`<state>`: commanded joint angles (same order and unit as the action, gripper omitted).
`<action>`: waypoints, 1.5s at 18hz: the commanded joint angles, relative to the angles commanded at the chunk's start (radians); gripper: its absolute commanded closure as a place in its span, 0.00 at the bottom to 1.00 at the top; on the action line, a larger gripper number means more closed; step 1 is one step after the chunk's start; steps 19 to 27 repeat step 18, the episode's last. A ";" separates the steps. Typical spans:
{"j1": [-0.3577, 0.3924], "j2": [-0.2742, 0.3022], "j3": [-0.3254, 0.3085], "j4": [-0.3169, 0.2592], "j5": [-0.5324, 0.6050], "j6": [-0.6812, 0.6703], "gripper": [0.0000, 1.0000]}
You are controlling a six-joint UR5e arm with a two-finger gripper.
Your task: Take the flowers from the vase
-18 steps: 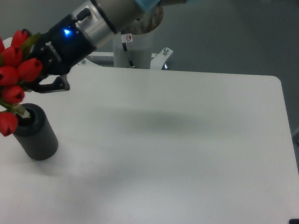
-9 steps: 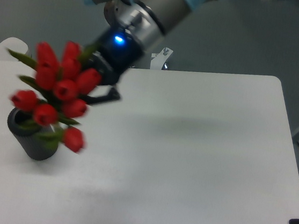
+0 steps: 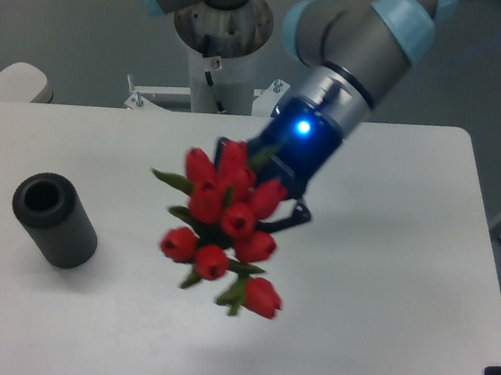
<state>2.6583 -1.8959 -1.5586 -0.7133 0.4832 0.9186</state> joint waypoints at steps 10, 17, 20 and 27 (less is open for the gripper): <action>0.031 -0.040 -0.011 0.000 0.000 0.121 0.72; 0.031 -0.040 -0.014 0.000 0.000 0.134 0.72; 0.031 -0.040 -0.014 0.000 0.000 0.135 0.72; 0.031 -0.040 -0.014 0.000 0.000 0.135 0.72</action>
